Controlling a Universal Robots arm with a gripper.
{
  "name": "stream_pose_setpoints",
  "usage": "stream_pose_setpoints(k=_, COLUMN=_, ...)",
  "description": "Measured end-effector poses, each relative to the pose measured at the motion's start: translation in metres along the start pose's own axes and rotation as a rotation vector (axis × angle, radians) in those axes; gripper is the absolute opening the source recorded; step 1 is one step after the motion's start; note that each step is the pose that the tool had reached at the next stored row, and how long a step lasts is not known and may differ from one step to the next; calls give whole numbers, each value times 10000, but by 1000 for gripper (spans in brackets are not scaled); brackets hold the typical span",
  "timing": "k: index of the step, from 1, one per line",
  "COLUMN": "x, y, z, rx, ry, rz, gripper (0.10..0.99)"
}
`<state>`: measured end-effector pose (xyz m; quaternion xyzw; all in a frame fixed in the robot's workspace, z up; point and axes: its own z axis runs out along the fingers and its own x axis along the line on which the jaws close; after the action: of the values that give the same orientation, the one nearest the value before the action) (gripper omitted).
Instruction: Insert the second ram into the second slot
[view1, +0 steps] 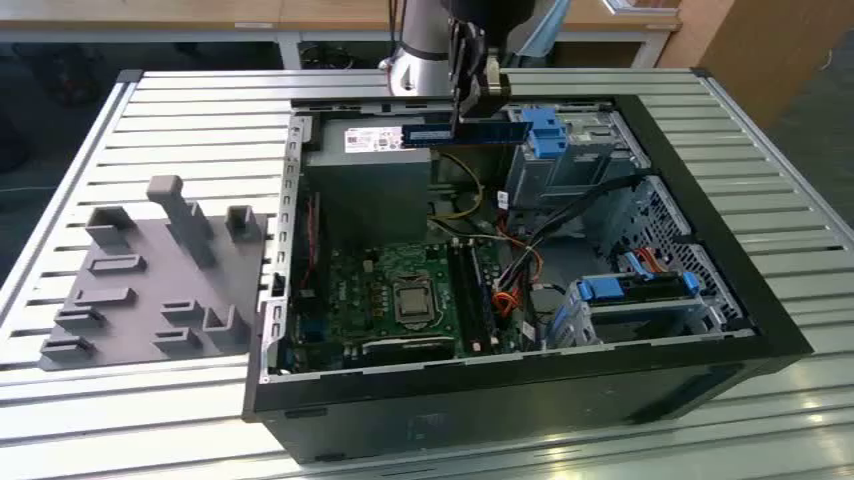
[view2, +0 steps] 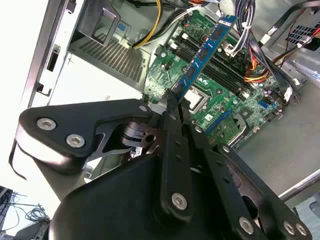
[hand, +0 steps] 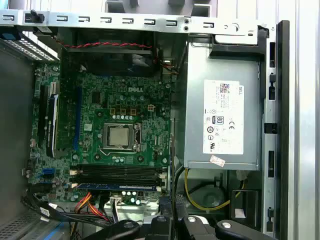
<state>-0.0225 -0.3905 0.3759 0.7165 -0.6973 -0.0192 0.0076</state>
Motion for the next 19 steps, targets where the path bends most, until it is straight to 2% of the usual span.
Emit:
stream_pose_setpoints(k=8, x=2, y=0, z=0, rx=0, ry=1, rz=0, gripper=137)
stream_pose_setpoints(k=19, x=110, y=4, z=-2, rx=0, ry=0, rz=1, gripper=137)
